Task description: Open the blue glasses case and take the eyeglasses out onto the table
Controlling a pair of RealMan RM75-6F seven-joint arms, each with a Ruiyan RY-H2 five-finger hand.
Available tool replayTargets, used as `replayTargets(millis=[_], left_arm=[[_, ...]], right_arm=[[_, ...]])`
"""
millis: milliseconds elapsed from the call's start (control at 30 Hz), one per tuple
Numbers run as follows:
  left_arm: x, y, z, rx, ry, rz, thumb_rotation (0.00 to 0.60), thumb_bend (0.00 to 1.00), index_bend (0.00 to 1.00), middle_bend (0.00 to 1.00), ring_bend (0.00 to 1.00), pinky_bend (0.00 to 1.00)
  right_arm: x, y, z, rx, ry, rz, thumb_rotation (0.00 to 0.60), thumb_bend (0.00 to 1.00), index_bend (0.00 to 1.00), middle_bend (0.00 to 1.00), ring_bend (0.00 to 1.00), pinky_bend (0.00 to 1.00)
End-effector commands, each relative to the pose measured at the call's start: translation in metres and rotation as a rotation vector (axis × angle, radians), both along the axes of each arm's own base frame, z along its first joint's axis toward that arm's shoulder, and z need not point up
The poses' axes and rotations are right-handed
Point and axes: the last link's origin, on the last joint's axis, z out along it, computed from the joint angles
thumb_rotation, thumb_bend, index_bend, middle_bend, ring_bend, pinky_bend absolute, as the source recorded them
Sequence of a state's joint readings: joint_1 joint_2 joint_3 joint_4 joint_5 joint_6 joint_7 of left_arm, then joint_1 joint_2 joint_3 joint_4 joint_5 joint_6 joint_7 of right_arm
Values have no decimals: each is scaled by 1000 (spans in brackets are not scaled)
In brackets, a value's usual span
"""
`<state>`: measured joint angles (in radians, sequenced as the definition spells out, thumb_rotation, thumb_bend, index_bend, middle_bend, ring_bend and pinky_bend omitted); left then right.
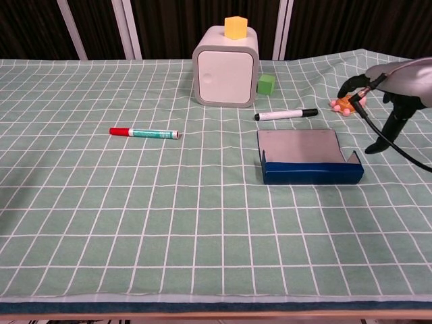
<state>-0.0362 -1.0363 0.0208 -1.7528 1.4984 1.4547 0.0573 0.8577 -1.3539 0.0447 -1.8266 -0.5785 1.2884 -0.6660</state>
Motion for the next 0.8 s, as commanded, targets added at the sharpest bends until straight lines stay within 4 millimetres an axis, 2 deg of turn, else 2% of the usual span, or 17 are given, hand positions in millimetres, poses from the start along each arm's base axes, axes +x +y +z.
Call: replayTargets(millis=[33, 167, 367, 800], left_arm=[[0, 0, 0, 0, 0, 0, 600, 447, 18, 0, 0, 0], [0, 0, 0, 2, 0, 0, 600, 448, 18, 0, 0, 0], [0, 0, 0, 2, -1, 1, 600, 447, 17, 0, 0, 0], [0, 0, 0, 2, 0, 2, 600, 448, 18, 0, 0, 0]], right_arm=[[-11, 5, -3, -1, -5, -17, 600, 121, 162, 103, 66, 233], [-25, 14, -13, -21, -57, -61, 600, 102, 154, 102, 66, 233], [-34, 13, -22, -45, -87, -86, 600, 99, 154, 102, 66, 232], [-38, 11, -36, -73, -164, -99, 600, 99, 156, 102, 67, 233]])
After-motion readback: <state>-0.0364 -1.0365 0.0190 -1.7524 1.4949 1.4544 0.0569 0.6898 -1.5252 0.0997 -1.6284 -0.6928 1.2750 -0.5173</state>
